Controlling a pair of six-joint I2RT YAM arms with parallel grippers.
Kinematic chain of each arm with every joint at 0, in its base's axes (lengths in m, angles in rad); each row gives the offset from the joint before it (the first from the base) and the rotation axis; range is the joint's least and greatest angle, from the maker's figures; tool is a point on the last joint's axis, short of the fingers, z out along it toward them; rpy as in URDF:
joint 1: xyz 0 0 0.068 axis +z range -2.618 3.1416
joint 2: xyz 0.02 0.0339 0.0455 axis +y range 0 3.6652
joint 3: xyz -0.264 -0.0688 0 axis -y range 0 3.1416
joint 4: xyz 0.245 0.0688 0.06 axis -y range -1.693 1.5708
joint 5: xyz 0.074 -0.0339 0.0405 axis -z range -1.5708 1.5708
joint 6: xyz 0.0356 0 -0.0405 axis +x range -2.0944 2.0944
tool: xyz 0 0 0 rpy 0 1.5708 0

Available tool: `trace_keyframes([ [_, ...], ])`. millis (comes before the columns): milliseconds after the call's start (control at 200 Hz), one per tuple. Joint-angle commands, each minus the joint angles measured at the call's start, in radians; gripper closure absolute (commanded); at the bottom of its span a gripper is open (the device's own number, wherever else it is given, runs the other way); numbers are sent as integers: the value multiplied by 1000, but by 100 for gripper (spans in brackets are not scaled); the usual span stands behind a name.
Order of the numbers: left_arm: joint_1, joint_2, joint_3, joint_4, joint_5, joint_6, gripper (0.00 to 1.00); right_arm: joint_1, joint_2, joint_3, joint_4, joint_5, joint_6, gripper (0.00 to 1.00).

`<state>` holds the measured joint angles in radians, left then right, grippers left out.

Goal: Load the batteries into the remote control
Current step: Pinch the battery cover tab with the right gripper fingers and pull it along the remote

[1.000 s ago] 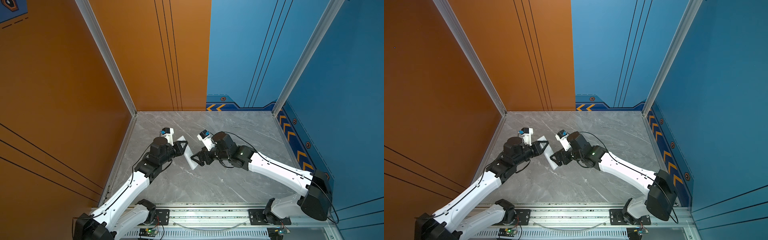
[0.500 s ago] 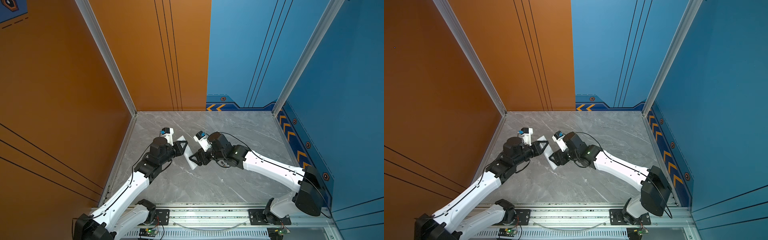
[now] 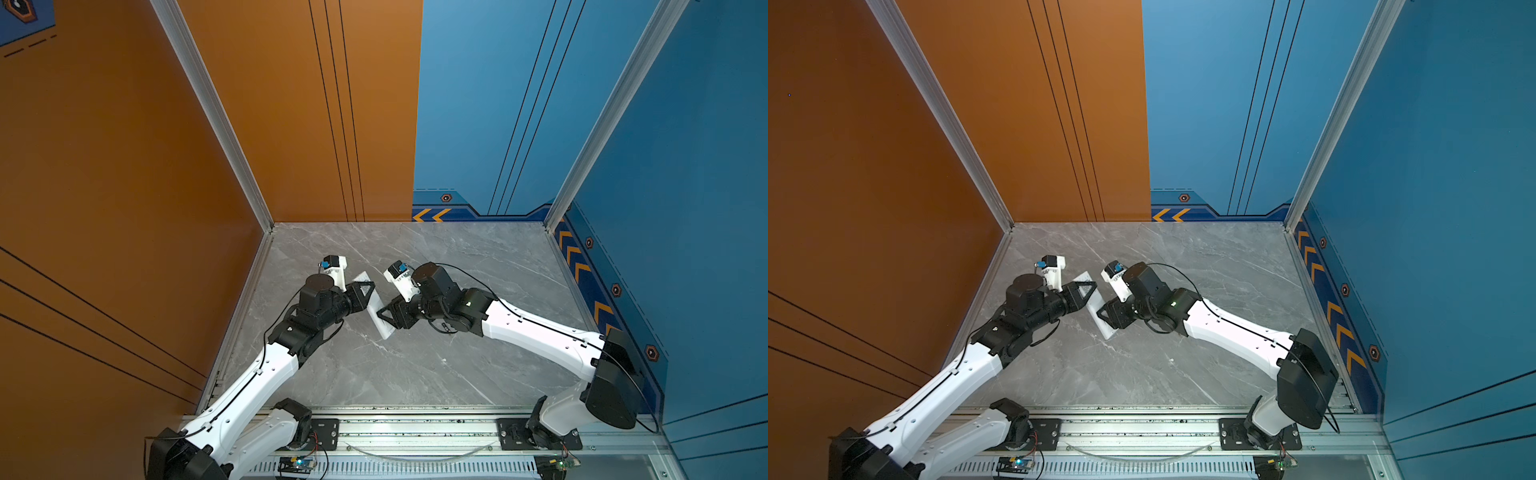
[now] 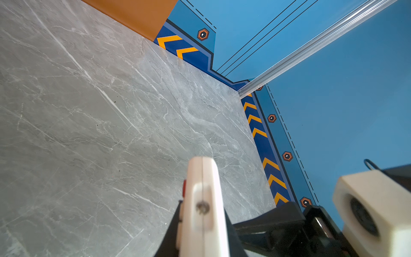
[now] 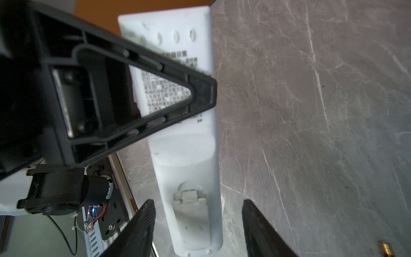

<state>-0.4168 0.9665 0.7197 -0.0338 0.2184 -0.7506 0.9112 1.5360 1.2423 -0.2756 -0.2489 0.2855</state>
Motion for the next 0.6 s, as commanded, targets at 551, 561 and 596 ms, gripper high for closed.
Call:
trace_keyframes([
  [551,16,-18,-6,11,29,13,100,14,42,38,19,-30,-11,49],
  [561,16,-18,-6,11,29,13,100,13,42,37,21,-30,-10,49],
  [596,18,-18,-6,11,30,13,100,13,44,39,21,-32,-9,51],
])
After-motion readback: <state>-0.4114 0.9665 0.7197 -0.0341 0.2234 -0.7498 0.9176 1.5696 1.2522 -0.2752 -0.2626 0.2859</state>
